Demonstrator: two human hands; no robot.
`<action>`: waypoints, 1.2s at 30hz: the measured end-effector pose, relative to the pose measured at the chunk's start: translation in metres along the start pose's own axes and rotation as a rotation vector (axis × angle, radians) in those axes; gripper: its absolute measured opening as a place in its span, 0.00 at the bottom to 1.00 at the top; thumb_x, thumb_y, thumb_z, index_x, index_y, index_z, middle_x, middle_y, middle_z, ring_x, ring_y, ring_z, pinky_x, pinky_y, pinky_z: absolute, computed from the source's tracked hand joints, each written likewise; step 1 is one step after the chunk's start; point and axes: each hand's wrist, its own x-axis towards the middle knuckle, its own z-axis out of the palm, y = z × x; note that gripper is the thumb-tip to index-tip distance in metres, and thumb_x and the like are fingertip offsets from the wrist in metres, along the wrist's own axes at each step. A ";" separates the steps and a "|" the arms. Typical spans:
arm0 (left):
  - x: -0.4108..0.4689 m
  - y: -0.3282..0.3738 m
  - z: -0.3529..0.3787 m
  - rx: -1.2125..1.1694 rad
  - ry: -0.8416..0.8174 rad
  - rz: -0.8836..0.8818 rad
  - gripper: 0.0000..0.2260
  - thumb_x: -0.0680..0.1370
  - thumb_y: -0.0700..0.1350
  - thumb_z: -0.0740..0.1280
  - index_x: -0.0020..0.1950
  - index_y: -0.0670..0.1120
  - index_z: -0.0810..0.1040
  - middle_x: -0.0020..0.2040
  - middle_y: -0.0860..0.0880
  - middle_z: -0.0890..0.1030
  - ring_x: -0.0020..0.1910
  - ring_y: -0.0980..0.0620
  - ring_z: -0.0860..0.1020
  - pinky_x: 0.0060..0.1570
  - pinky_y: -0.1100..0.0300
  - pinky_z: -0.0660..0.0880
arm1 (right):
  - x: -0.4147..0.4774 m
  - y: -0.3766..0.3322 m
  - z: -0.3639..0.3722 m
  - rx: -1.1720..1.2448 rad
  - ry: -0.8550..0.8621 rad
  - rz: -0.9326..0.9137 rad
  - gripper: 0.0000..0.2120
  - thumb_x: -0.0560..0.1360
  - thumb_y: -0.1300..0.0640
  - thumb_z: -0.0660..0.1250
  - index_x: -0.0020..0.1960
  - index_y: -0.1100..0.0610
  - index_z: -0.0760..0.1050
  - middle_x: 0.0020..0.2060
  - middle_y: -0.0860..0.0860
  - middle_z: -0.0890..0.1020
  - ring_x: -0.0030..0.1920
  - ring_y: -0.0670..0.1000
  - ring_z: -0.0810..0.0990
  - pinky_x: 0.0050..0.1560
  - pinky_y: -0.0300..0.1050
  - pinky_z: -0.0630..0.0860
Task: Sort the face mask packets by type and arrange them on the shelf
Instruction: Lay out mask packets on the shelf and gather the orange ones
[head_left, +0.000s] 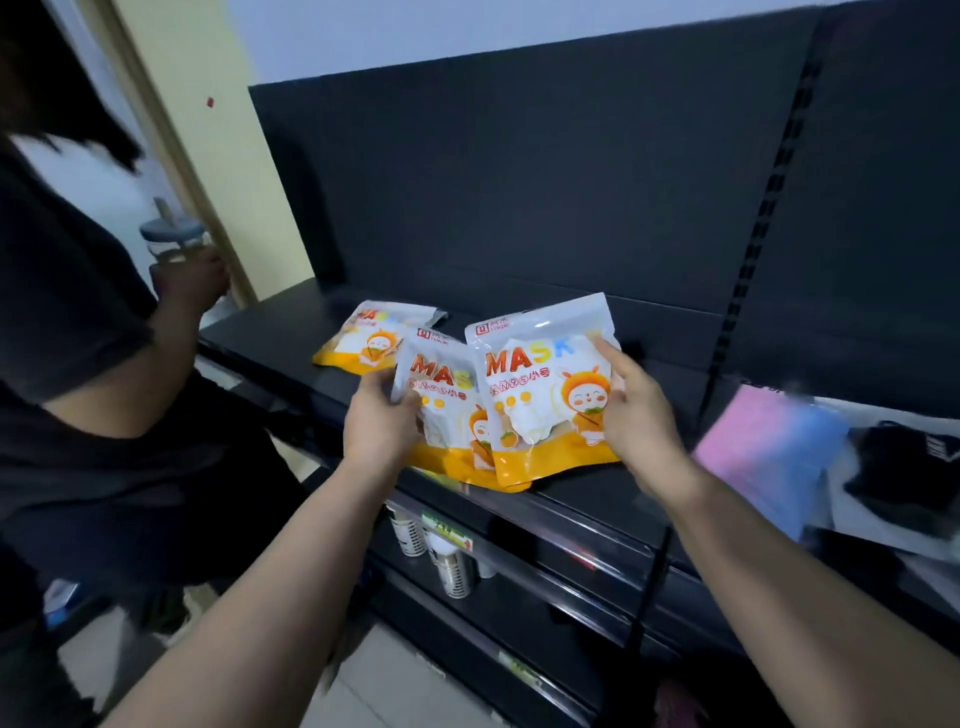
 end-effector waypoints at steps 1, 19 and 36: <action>0.006 -0.003 -0.003 -0.002 0.008 -0.005 0.17 0.79 0.45 0.65 0.68 0.49 0.71 0.54 0.52 0.79 0.50 0.46 0.82 0.50 0.44 0.80 | 0.003 -0.001 0.006 0.018 -0.017 0.008 0.36 0.74 0.73 0.48 0.68 0.38 0.68 0.57 0.50 0.77 0.43 0.45 0.78 0.27 0.31 0.71; 0.185 -0.015 -0.038 -0.048 0.094 -0.064 0.13 0.80 0.42 0.63 0.64 0.47 0.74 0.58 0.47 0.81 0.51 0.45 0.81 0.53 0.45 0.80 | 0.124 -0.028 0.118 0.151 -0.050 0.023 0.34 0.76 0.73 0.50 0.70 0.41 0.66 0.62 0.48 0.78 0.54 0.48 0.80 0.51 0.52 0.81; 0.315 -0.081 -0.051 0.668 -0.513 0.475 0.25 0.69 0.57 0.74 0.65 0.58 0.76 0.66 0.55 0.76 0.65 0.48 0.70 0.63 0.48 0.71 | 0.112 -0.050 0.251 0.334 0.252 0.209 0.26 0.80 0.69 0.54 0.70 0.44 0.68 0.59 0.53 0.77 0.53 0.55 0.81 0.30 0.40 0.81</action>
